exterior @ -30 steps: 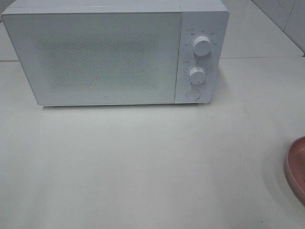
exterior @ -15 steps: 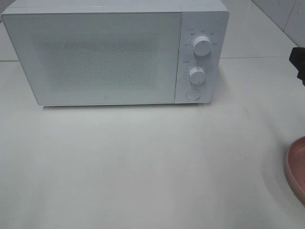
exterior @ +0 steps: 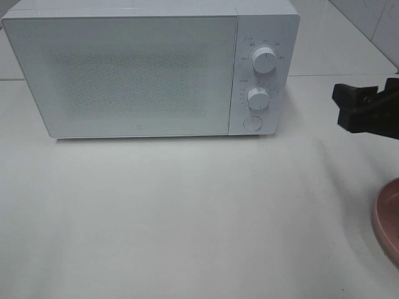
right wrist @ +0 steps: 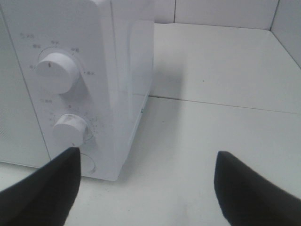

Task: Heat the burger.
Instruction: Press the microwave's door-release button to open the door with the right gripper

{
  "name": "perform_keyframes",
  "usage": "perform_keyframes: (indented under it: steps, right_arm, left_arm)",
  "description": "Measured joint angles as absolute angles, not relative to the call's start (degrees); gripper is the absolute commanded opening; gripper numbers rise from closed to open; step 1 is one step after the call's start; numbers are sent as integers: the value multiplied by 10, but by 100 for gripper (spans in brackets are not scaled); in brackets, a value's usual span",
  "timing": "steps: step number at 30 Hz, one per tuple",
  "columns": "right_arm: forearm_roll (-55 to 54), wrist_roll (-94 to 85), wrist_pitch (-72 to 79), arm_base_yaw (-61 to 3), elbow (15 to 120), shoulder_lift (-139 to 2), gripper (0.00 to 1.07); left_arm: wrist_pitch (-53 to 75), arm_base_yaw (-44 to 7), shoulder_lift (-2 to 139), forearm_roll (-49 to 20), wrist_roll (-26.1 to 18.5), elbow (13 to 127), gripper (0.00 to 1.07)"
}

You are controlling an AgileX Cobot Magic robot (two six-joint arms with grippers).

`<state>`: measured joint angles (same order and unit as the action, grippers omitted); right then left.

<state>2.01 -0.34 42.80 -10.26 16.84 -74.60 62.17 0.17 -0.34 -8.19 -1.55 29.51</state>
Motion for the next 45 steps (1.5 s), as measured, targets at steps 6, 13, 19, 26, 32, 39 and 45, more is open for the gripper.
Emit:
perform_keyframes:
  steps: [6,13,19,26,32,39,45]
  right_arm:
    - [-87,-73,515,-172,152,-806,74]
    - [-244,-139,611,-296,146,-866,74]
    - [-323,-152,664,-376,147,-907,74]
    - [-414,-152,686,-451,153,-943,74]
    - [-441,-152,688,-478,179,-959,74]
    - [-443,-152,689,-482,202,-989,74]
    - [-443,-152,690,-482,203,-997,74]
  left_arm:
    - [622,2,-3,-82,-15,295,98]
    - [622,2,-3,-82,-15,295,98]
    - [622,2,-3,-82,-15,295,98]
    - [622,2,-3,-82,-15,295,98]
    - [622,2,-3,-82,-15,295,98]
    - [622,2,-3,-82,-15,295,98]
    - [622,2,-3,-82,-15,295,98]
